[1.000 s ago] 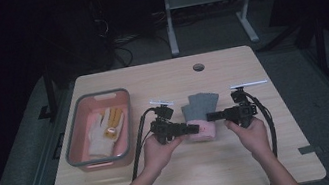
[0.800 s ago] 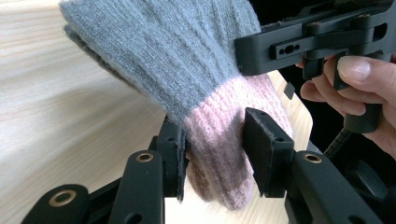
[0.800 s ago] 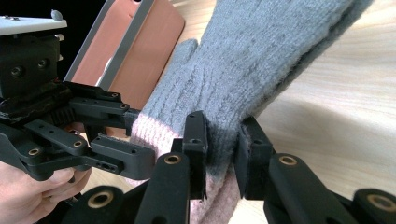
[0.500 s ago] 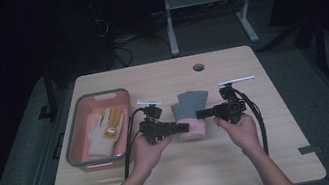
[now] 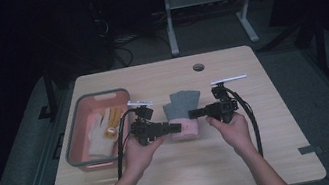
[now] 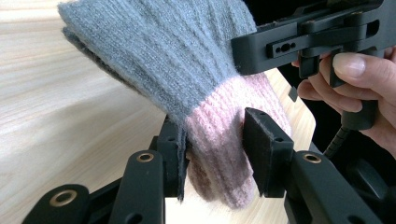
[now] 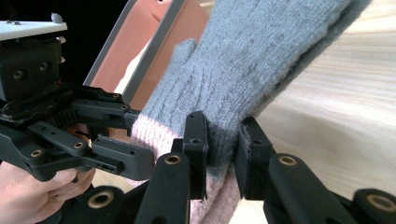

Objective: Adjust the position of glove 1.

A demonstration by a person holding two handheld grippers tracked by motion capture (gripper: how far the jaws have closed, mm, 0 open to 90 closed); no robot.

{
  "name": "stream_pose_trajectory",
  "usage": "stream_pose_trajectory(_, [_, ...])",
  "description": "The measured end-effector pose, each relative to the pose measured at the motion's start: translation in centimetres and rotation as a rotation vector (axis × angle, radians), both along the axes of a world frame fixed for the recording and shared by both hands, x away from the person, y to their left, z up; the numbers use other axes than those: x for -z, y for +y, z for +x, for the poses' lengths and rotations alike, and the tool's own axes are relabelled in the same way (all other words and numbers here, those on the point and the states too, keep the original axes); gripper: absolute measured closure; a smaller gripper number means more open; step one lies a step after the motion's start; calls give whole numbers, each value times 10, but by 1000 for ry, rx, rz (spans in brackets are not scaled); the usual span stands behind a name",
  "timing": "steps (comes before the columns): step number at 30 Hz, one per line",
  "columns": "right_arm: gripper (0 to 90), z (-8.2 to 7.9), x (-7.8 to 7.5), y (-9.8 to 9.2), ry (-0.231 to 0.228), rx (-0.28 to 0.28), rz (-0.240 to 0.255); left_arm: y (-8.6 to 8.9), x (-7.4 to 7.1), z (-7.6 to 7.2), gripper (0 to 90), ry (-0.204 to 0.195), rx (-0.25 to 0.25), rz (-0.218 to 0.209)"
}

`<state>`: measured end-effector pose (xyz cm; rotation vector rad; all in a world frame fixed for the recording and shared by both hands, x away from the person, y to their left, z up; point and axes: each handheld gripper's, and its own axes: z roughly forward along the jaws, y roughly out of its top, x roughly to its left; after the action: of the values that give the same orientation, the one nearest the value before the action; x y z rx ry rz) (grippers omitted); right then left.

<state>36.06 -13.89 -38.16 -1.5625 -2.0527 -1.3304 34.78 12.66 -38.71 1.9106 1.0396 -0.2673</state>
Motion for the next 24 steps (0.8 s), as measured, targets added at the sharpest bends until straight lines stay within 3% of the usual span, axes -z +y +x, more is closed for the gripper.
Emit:
stream_pose_trajectory(19, [762, 10, -15, 39, -20, -58, 5, 41, -14, -2, 610, -39, -31, 4])
stream_pose_trajectory(24, [762, 12, -15, 47, -26, -67, 14, 47, -16, -3, 611, -30, -51, -1])
